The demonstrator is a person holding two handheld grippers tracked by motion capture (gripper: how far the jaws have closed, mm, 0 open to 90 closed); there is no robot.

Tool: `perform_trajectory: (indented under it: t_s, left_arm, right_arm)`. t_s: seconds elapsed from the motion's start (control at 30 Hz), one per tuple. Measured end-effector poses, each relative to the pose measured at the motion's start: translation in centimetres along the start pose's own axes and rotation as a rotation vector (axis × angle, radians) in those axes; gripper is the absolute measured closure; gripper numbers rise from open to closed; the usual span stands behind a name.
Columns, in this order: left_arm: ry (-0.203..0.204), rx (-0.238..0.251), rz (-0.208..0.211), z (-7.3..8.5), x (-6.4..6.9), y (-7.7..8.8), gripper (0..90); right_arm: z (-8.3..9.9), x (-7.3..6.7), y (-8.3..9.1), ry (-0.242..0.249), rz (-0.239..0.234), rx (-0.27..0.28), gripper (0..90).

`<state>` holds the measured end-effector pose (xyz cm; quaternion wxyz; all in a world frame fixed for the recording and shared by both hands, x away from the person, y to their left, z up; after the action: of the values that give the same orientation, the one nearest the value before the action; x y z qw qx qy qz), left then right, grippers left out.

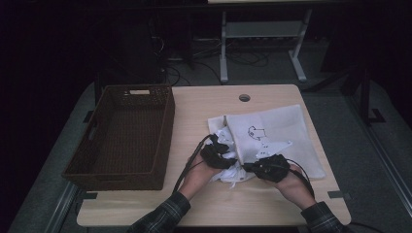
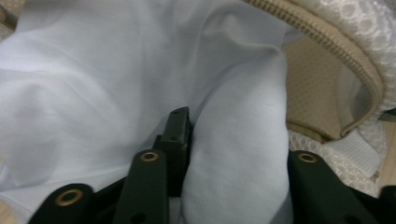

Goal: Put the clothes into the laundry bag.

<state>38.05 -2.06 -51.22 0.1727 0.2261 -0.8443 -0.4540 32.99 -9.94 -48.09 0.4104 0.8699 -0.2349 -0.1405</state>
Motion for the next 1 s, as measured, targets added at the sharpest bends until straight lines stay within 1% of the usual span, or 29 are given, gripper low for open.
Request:
perform_trajectory:
  t_s: [0.1,0.13,0.17,0.23,0.3,0.47,0.57,0.67,0.77,0.83,0.9,1.0]
  left_arm:
    - [0.010,0.008,0.026,0.0,0.1,0.0,53.7]
    - [0.007,0.015,0.038,0.0,0.2,0.0,51.6]
    - [0.001,0.022,0.048,0.0,0.4,0.2,47.5]
    - [-0.015,0.032,0.055,0.0,0.5,0.4,39.8]
    - [-0.030,0.049,0.067,-0.1,0.7,1.0,34.1]
    - [-0.034,0.115,0.091,-0.6,0.7,3.3,28.2]
    - [-0.040,0.138,0.081,-0.6,0.3,4.7,27.5]
    - [-0.028,0.156,0.068,-0.5,-0.4,5.9,27.3]
    - [-0.023,0.148,0.035,0.1,-1.3,6.7,24.0]
    - [-0.010,0.145,0.015,0.6,-1.9,7.0,20.5]
    - [0.002,0.138,0.018,1.1,-2.3,7.0,19.0]
    - [0.008,0.106,0.035,2.1,-2.3,6.4,16.0]
  right_arm:
    - [0.2,0.1,0.1,0.002,0.002,-0.003,89.8]
    - [0.2,0.1,0.1,0.001,0.001,-0.002,89.8]
    - [0.2,0.2,0.1,-0.001,0.003,-0.001,89.8]
    - [0.2,0.2,0.2,-0.006,0.004,0.001,89.8]
    - [0.3,0.3,0.3,-0.006,0.004,0.002,89.8]
    - [0.4,0.4,0.5,-0.011,0.005,0.001,89.9]
    - [0.6,0.6,0.8,-0.015,0.009,0.002,89.8]
    - [1.1,1.0,1.3,-0.024,0.017,0.002,89.9]
    - [1.7,1.6,1.9,-0.043,0.025,0.002,89.9]
    - [2.2,2.1,2.2,-0.057,0.027,0.001,89.8]
    - [2.6,2.5,2.5,-0.070,0.034,-0.003,89.8]
    - [3.5,3.2,2.9,-0.087,0.039,-0.009,89.8]
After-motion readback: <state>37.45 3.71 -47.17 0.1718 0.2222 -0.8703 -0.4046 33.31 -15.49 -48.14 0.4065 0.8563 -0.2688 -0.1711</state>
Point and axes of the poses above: each handheld gripper's, and its own axes: y roughly backward along the jaws, z roughly out of its underside, x roughly to its right, the point moved 10 cm from there along -y, roughly forward along the jaws, and after that the axes turned 10 degrees about -x, right-handed, at the moved point
